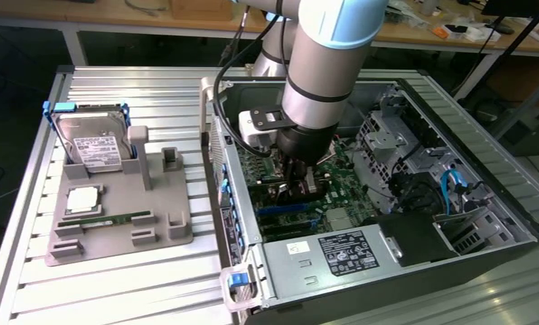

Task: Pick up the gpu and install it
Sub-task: 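Insert the gpu into the slot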

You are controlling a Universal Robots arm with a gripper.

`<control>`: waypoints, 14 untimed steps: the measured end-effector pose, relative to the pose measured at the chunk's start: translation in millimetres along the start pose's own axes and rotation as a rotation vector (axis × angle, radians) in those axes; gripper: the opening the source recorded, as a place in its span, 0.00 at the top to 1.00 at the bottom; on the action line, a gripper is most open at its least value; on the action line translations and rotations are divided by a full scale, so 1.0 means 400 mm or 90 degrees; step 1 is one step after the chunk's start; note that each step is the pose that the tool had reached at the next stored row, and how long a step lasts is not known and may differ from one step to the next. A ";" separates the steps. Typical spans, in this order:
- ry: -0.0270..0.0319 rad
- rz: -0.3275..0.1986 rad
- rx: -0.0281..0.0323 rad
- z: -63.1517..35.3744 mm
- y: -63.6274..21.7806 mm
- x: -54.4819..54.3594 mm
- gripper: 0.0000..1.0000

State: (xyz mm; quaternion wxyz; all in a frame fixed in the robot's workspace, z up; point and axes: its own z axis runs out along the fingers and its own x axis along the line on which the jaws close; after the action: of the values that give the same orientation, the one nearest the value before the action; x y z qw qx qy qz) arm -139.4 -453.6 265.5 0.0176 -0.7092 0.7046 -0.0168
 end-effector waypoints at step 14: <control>0.0000 0.000 0.0000 0.004 0.000 0.000 0.72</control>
State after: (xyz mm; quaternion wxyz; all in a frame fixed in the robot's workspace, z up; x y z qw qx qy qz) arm -139.5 -453.6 264.0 0.0177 -0.7092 0.7046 -0.0168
